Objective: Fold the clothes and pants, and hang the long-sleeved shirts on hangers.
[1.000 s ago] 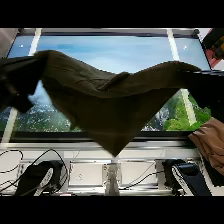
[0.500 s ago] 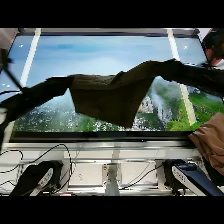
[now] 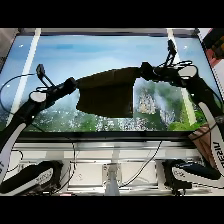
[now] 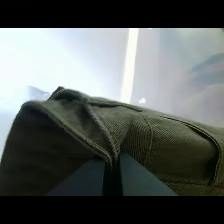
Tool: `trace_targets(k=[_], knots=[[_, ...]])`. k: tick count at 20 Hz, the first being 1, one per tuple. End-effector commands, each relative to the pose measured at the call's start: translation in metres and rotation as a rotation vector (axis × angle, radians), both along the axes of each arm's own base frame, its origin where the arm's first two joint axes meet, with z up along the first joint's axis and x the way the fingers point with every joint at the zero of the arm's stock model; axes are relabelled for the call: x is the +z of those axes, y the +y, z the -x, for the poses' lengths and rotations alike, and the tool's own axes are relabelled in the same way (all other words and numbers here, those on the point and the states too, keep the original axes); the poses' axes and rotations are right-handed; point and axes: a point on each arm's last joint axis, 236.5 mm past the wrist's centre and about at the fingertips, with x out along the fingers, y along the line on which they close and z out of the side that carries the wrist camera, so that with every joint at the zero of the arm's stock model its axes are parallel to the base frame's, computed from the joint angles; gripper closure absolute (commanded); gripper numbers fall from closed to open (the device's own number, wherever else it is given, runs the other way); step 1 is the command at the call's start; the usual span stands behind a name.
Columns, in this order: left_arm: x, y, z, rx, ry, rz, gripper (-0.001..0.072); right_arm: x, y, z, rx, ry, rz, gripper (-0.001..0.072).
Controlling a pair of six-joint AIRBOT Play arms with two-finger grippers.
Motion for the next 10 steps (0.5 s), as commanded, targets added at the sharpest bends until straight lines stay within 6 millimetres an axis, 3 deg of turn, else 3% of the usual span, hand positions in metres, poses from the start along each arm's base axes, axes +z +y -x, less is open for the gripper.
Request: trace_targets(k=[1, 4, 7, 10], knots=[[-0.03, 0.001, -0.001, -0.019, 0.056, -0.041, 0.0661, -0.03, 0.008, 0.001, 0.039, 0.03, 0.071, 0.069], [-0.044, -0.008, 0.027, -0.181, 0.13, -0.106, 0.0663, -0.061, 0.006, 0.041, 0.149, 0.195, 0.16, 0.069], [-0.056, -0.022, 0.067, -0.329, 0.277, -0.05, 0.0665, -0.09, -0.007, 0.094, 0.257, 0.406, 0.26, 0.069], [-0.072, -0.017, 0.091, -0.407, 0.362, -0.125, 0.0665, -0.107, -0.001, 0.108, 0.275, 0.441, 0.268, 0.069]])
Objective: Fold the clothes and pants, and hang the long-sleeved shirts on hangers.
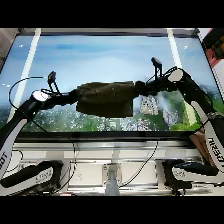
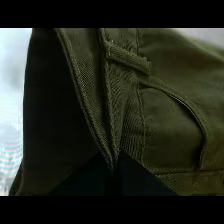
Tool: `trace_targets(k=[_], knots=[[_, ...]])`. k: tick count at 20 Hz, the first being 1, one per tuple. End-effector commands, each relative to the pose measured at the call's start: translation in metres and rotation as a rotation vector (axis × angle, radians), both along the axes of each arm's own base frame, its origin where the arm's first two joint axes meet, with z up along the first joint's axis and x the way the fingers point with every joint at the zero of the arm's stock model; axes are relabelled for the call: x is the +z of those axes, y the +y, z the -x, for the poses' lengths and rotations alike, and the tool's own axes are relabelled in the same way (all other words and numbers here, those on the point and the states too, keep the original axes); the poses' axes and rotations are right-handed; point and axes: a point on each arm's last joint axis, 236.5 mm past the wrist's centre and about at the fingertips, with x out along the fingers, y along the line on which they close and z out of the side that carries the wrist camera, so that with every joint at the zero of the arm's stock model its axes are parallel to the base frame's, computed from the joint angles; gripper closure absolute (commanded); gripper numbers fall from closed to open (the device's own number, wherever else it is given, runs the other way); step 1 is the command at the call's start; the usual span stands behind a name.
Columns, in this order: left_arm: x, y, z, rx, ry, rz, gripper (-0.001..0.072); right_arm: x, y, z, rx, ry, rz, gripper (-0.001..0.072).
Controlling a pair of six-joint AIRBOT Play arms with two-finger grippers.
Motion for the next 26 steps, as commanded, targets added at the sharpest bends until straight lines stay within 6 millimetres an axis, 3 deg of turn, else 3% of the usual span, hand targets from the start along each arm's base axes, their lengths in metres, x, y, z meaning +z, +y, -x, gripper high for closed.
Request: trace_targets(k=[1, 4, 9, 10, 11, 12, 15, 17, 19, 23, 24, 26], knots=[[-0.025, 0.009, 0.04, -0.103, 0.158, -0.086, 0.0665, -0.029, 0.001, 0.034, 0.049, 0.111, 0.057, 0.069], [-0.037, 0.03, 0.045, -0.042, 0.215, -0.164, 0.0664, -0.05, 0.011, 0.047, 0.043, 0.13, 0.068, 0.069], [-0.037, 0.03, 0.044, -0.042, 0.214, -0.165, 0.0651, -0.067, 0.022, 0.051, 0.029, 0.135, 0.076, 0.0666], [-0.037, 0.03, 0.045, -0.044, 0.217, -0.164, 0.0495, -0.068, 0.022, 0.048, 0.031, 0.121, 0.08, 0.0528], [-0.037, 0.03, 0.046, -0.046, 0.221, -0.163, 0.0218, -0.068, 0.02, 0.045, 0.029, 0.104, 0.091, 0.0334], [-0.037, 0.029, 0.047, -0.048, 0.223, -0.163, 0.0005, -0.067, 0.018, 0.041, 0.025, 0.088, 0.098, 0.0194], [-0.035, 0.03, 0.044, -0.05, 0.213, -0.165, 0.0015, -0.06, 0.006, 0.03, 0.023, 0.06, 0.125, 0.0187], [-0.028, 0.033, 0.038, -0.048, 0.19, -0.176, 0.0016, -0.046, -0.012, 0.013, 0.009, 0.031, 0.151, 0.0187], [-0.015, 0.04, 0.031, -0.061, 0.153, -0.2, 0.0016, -0.026, -0.044, -0.001, -0.006, 0.023, 0.19, 0.0188], [0.015, 0.062, 0.015, -0.047, 0.066, -0.237, 0.0017, 0.012, -0.129, -0.014, -0.082, 0.007, 0.191, 0.0197], [0.018, 0.066, 0.014, -0.036, 0.058, -0.237, 0.0017, 0.014, -0.145, -0.013, -0.114, 0.017, 0.158, 0.0275], [0.017, 0.069, 0.014, -0.07, 0.04, -0.259, 0.0018, 0.006, -0.152, -0.011, -0.195, 0.062, 0.024, 0.0376]])
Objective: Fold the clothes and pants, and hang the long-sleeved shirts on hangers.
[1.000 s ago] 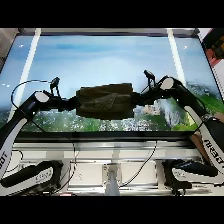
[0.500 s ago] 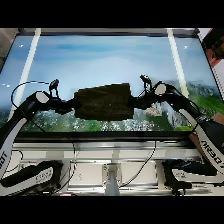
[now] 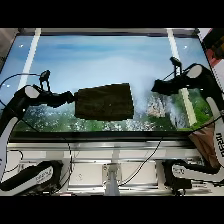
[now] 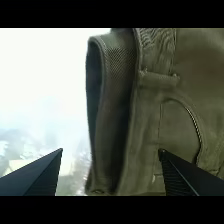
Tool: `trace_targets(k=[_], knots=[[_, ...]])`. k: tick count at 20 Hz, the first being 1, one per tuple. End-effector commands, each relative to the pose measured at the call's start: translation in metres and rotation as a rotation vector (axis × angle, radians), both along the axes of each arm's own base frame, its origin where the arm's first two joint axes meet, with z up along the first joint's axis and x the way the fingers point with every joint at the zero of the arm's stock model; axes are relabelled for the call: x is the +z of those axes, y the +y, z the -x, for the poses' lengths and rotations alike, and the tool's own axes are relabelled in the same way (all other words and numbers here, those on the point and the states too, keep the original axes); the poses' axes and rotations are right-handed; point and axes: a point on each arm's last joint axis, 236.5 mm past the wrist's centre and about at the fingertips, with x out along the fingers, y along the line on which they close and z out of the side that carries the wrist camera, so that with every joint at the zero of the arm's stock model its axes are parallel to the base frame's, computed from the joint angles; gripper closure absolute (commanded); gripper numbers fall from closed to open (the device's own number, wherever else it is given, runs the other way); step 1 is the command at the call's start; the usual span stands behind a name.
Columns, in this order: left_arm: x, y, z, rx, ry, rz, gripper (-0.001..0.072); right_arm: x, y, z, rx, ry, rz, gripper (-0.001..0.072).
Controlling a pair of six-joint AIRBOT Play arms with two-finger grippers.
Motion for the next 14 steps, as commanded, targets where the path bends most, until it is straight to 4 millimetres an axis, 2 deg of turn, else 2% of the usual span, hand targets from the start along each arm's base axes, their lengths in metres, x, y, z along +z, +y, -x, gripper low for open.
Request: trace_targets(k=[1, 3, 4, 5, 6, 9, 12, 14], knots=[[0.007, 0.009, -0.004, -0.042, -0.04, -0.035, 0.0018, -0.003, -0.017, 0.006, -0.118, 0.051, -0.221, 0.0376], [0.007, 0.008, -0.004, -0.042, -0.038, -0.035, 0.0018, -0.006, 0.025, 0.005, -0.089, 0.042, -0.454, 0.0364], [0.006, 0.008, -0.003, -0.042, -0.037, -0.035, 0.0018, -0.008, 0.048, 0.0, -0.066, 0.01, -0.539, 0.0244], [0.006, 0.008, -0.003, -0.042, -0.037, -0.035, 0.0018, -0.018, 0.063, -0.005, -0.069, -0.002, -0.56, 0.0108], [0.006, 0.008, -0.003, -0.043, -0.037, -0.034, 0.0018, -0.033, 0.074, -0.008, -0.069, 0.002, -0.533, 0.001], [0.006, 0.008, -0.003, -0.043, -0.036, -0.034, 0.0018, -0.071, 0.1, -0.019, -0.084, 0.018, -0.455, 0.0012], [0.006, 0.008, -0.003, -0.043, -0.037, -0.035, 0.0018, -0.092, 0.118, -0.021, -0.096, 0.103, -0.466, 0.0014], [0.006, 0.008, -0.003, -0.043, -0.037, -0.035, 0.0018, -0.101, 0.128, -0.016, -0.037, 0.153, -0.465, 0.0014]])
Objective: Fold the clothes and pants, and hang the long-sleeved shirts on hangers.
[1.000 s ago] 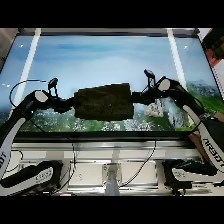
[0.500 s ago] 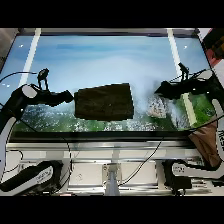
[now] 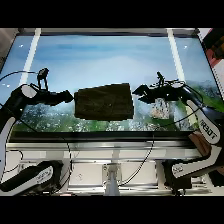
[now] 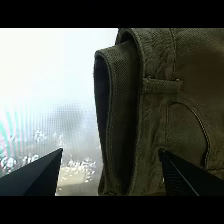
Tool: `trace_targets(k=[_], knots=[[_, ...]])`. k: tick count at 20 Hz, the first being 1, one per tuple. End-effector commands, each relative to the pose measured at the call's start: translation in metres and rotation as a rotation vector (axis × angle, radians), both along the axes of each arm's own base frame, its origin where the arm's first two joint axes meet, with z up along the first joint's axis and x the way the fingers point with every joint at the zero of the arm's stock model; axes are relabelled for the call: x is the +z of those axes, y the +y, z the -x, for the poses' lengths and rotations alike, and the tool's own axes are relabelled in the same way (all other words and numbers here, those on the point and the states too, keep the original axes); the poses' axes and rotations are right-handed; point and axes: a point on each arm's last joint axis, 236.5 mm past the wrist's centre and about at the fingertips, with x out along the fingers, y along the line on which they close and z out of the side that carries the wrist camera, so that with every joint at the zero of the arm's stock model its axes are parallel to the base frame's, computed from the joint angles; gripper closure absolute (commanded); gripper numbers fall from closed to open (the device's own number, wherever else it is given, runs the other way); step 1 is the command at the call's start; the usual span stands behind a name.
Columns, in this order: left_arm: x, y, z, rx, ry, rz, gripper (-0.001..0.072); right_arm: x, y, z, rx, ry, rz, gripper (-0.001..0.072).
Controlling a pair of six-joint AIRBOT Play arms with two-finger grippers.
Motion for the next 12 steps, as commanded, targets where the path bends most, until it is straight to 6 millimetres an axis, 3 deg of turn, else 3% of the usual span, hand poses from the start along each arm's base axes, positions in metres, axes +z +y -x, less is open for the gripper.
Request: trace_targets(k=[1, 7, 10, 12], knots=[[0.001, 0.0, 0.0, 0.0, -0.002, -0.001, 0.0019, -0.021, 0.02, 0.005, 0.078, 0.057, 0.008, 0.0015], [0.001, 0.0, 0.0, 0.001, -0.002, 0.002, 0.0019, -0.043, 0.047, 0.022, 0.153, 0.103, 0.085, 0.0031], [0.001, 0.0, 0.0, 0.001, -0.002, 0.002, 0.0019, -0.045, 0.069, 0.036, 0.215, 0.101, 0.085, 0.0036], [0.001, 0.0, 0.0, 0.001, -0.002, 0.002, 0.0018, -0.041, 0.085, 0.038, 0.28, 0.042, 0.092, 0.0076]])
